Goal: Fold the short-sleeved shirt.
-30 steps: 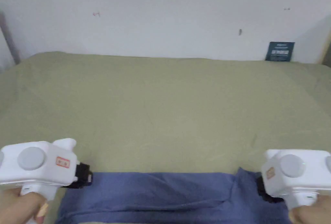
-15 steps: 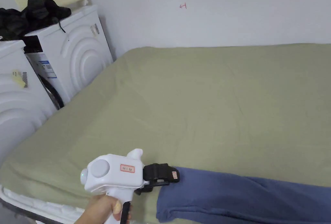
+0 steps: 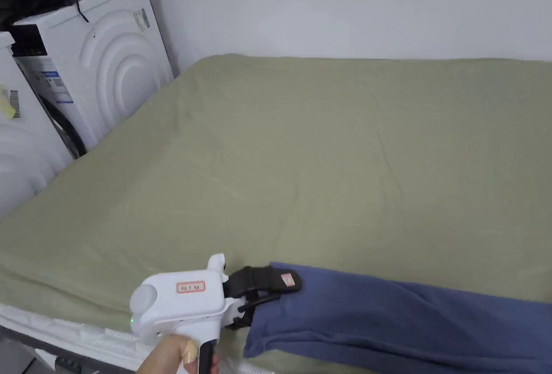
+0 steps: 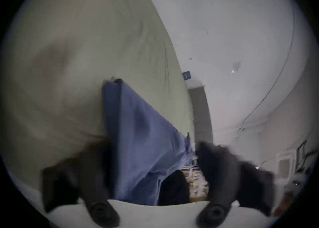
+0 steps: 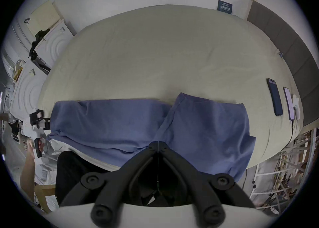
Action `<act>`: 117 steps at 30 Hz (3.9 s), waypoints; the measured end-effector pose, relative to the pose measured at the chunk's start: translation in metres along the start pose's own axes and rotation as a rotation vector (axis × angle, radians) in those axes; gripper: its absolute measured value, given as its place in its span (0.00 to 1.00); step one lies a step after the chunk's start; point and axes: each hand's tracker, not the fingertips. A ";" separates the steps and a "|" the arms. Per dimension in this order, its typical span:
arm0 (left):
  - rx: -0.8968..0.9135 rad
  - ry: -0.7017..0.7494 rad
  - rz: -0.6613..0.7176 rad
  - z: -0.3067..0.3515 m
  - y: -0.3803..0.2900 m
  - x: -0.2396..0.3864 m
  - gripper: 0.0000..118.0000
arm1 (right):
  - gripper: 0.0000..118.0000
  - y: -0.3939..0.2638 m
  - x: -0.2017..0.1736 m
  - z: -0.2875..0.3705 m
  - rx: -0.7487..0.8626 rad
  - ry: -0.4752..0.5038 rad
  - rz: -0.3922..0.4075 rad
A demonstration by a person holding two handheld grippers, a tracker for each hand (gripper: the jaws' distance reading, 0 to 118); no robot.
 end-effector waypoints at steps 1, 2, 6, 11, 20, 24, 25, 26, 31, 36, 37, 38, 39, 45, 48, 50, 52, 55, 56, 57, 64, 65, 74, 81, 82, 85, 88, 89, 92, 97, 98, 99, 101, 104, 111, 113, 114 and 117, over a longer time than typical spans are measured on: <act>0.002 0.069 0.009 -0.004 0.002 -0.001 0.05 | 0.00 -0.001 -0.001 0.000 0.000 0.003 0.002; -0.003 0.221 -0.024 -0.011 0.001 -0.002 0.05 | 0.00 -0.002 -0.001 0.000 0.001 0.006 0.004; 0.043 0.096 0.020 -0.009 -0.008 0.000 0.05 | 0.00 -0.006 0.008 0.008 0.007 0.030 -0.017; -0.011 0.104 -0.146 -0.008 -0.009 0.068 0.05 | 0.00 -0.006 0.022 0.022 0.024 -0.007 -0.003; -0.139 0.109 -0.366 -0.110 -0.050 0.194 0.05 | 0.00 -0.002 0.042 0.033 0.063 0.026 -0.034; -0.284 0.155 -0.414 -0.186 -0.087 0.213 0.05 | 0.00 -0.004 0.051 0.034 0.064 0.032 -0.039; -0.315 0.166 -0.414 -0.205 -0.091 0.211 0.05 | 0.00 -0.005 0.054 0.035 0.067 0.027 -0.041; -0.336 0.173 -0.419 -0.218 -0.097 0.210 0.05 | 0.00 -0.005 0.056 0.035 0.068 0.027 -0.042; -0.341 0.204 -0.378 -0.251 -0.104 0.193 0.85 | 0.00 -0.007 0.068 0.033 0.059 0.016 -0.049; -0.194 0.130 -0.289 -0.217 -0.090 0.190 0.54 | 0.00 -0.009 0.081 0.028 0.053 0.013 -0.061; -0.152 0.120 -0.282 -0.208 -0.087 0.191 0.26 | 0.00 -0.009 0.082 0.026 0.053 0.011 -0.065; -0.136 0.118 -0.286 -0.204 -0.085 0.190 0.00 | 0.00 -0.010 0.083 0.026 0.052 0.013 -0.071; -0.153 0.123 -0.295 -0.202 -0.084 0.188 0.00 | 0.00 -0.010 0.084 0.025 0.049 0.018 -0.075; -0.277 0.117 -0.324 -0.229 -0.107 0.166 0.01 | 0.00 -0.013 0.080 0.028 0.054 0.032 -0.079; -0.379 0.214 -0.306 -0.267 -0.131 0.140 0.01 | 0.00 -0.014 0.078 0.031 0.060 0.024 -0.074; -0.418 0.272 -0.249 -0.288 -0.152 0.118 0.01 | 0.00 -0.014 0.077 0.033 0.062 0.023 -0.072; -0.402 0.064 -0.158 -0.288 -0.164 0.101 0.01 | 0.00 -0.015 0.076 0.036 0.065 0.026 -0.075; -0.351 0.081 -0.129 -0.282 -0.161 0.102 0.01 | 0.00 -0.014 0.075 0.033 0.059 0.013 -0.073; -0.366 0.097 -0.146 -0.281 -0.158 0.107 0.01 | 0.00 -0.013 0.075 0.032 0.055 0.011 -0.071; -0.380 0.133 -0.174 -0.279 -0.155 0.117 0.01 | 0.00 -0.012 0.075 0.030 0.052 0.009 -0.069; -0.275 0.094 -0.313 -0.194 -0.087 0.154 0.02 | 0.00 -0.008 0.072 0.028 0.045 0.017 -0.058; -0.250 0.116 -0.327 -0.182 -0.077 0.151 0.04 | 0.00 -0.007 0.072 0.028 0.044 0.015 -0.055; -0.307 0.171 -0.259 -0.159 -0.056 0.109 0.97 | 0.00 -0.004 0.067 0.018 0.011 0.006 -0.047; -0.271 0.030 -0.083 -0.186 -0.067 0.091 0.93 | 0.00 -0.005 0.063 0.023 0.016 0.005 -0.028; -0.248 0.031 -0.079 -0.186 -0.068 0.090 0.82 | 0.00 -0.005 0.063 0.023 0.017 0.005 -0.030; -0.196 0.192 -0.154 -0.191 -0.072 0.089 0.08 | 0.00 -0.009 0.064 0.025 0.023 0.009 -0.040; -0.184 0.122 -0.049 -0.187 -0.067 0.076 0.08 | 0.00 -0.013 0.065 0.026 0.019 0.003 -0.039; -0.166 0.139 -0.073 -0.178 -0.070 0.079 0.08 | 0.00 -0.013 0.066 0.026 0.017 0.004 -0.038; -0.136 0.134 -0.105 -0.159 -0.061 0.083 0.08 | 0.00 -0.013 0.068 0.026 0.014 -0.010 -0.040; 0.016 0.208 -0.113 -0.084 -0.032 0.103 0.08 | 0.00 -0.007 0.064 0.024 0.021 -0.003 -0.037; 0.032 0.225 -0.118 -0.065 -0.026 0.107 0.08 | 0.00 -0.005 0.061 0.022 0.021 -0.001 -0.030; 0.040 0.245 -0.138 -0.045 -0.020 0.111 0.08 | 0.00 -0.003 0.058 0.020 0.021 0.003 -0.024; 0.095 0.328 -0.174 -0.006 -0.011 0.124 0.08 | 0.00 0.002 0.051 0.016 0.019 0.015 -0.014; 0.185 0.453 -0.159 0.045 -0.011 0.144 0.08 | 0.00 0.007 0.039 0.009 0.012 0.032 0.010; 0.156 0.437 -0.368 0.021 -0.050 0.233 0.08 | 0.00 0.015 0.021 -0.009 -0.024 0.040 0.055; 0.069 0.430 -0.421 -0.018 -0.053 0.246 0.08 | 0.00 0.014 0.022 -0.011 -0.035 0.027 0.057; 0.024 0.412 -0.443 -0.039 -0.059 0.251 0.08 | 0.00 0.013 0.023 -0.011 -0.038 0.023 0.053; -0.094 0.379 -0.449 -0.095 -0.066 0.254 0.08 | 0.00 0.010 0.029 -0.011 -0.044 0.004 0.031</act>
